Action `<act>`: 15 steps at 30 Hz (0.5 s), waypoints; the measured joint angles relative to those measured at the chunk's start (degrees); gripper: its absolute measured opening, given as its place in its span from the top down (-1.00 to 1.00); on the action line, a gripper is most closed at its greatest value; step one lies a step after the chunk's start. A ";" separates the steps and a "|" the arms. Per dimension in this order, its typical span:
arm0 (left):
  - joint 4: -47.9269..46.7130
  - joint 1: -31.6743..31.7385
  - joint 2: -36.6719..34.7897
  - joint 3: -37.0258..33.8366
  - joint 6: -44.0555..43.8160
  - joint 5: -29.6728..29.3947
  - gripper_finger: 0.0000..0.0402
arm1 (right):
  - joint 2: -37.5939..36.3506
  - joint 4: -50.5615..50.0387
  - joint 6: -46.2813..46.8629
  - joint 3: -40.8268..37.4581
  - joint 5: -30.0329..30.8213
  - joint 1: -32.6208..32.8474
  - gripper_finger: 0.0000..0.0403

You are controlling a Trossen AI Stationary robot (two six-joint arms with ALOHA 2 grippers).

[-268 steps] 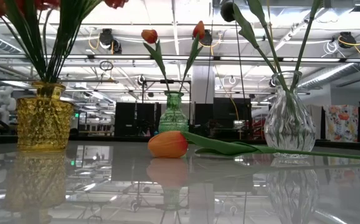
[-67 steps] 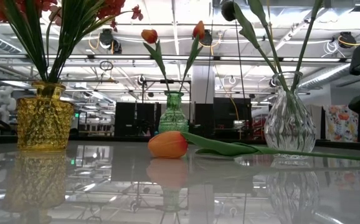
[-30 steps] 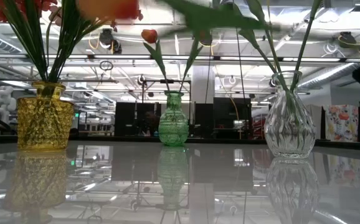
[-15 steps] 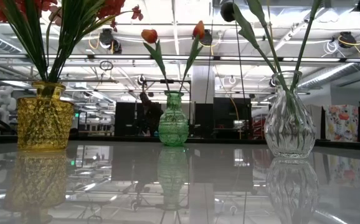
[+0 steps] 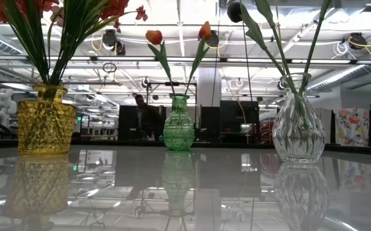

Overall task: Sort flowers into vase by color
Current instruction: Put the orange flower into the green vase

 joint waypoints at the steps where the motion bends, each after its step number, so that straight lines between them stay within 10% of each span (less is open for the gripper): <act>1: 3.14 0.31 0.81 0.00 1.80 0.03 0.18 | 0.00 -0.19 -2.77 1.68 1.99 0.23 1.00; 7: 20.35 3.25 6.57 0.04 8.70 5.73 0.18 | 0.55 -1.75 -15.40 10.34 10.51 -0.04 1.00; 15: 20.62 6.96 11.38 7.82 8.33 14.77 -0.20 | 3.87 -2.07 -23.58 17.41 11.65 -4.45 1.00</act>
